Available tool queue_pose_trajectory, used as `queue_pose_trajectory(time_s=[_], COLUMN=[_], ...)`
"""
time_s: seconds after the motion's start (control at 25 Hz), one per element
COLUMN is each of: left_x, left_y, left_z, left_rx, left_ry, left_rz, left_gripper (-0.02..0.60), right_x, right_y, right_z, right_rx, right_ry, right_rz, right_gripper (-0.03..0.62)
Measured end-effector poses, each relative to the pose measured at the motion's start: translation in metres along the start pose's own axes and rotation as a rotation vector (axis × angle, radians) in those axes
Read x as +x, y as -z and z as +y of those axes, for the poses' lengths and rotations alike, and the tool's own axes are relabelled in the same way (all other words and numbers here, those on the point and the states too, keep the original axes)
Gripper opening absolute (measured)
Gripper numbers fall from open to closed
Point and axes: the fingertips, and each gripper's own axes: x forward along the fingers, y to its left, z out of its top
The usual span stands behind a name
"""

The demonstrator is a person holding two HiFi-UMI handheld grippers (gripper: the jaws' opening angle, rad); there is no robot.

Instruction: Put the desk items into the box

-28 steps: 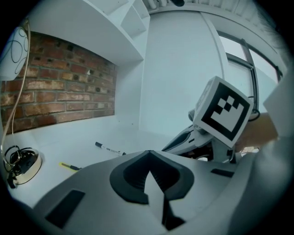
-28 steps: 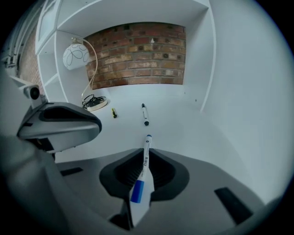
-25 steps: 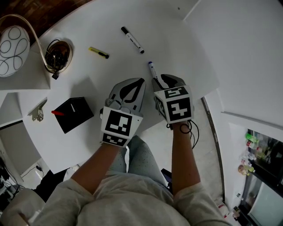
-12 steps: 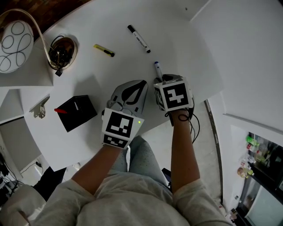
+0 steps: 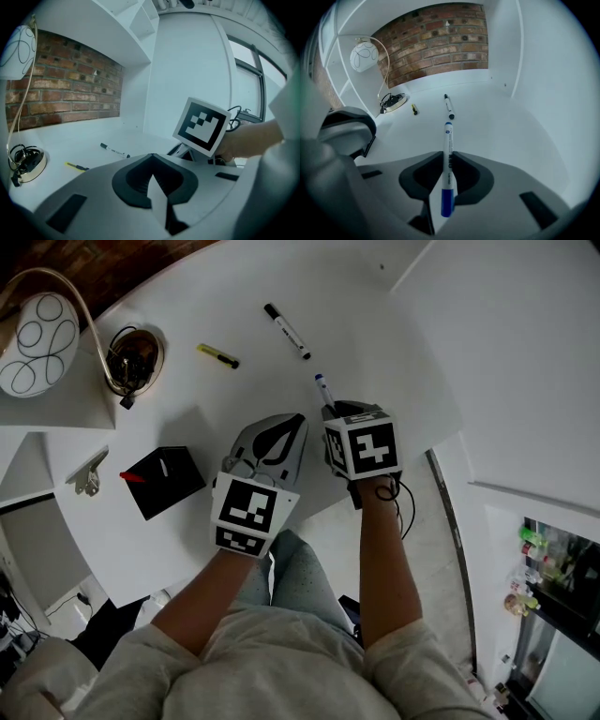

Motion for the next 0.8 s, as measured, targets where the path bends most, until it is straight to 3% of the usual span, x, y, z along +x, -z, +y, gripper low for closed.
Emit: queue_pose_trajectory(time_s=[0.8], left_x=[-0.043], left_y=[-0.042], left_z=[-0.013], left_rx=[0.01], left_ry=[0.011], left_rz=[-0.047], left_gripper=[0.008], right_x=[-0.092], right_y=[-0.02], right_z=[0.002], right_rx=[0.115], right_ry=[0.164], right_rz=[-0.297], right_gripper=[0.077])
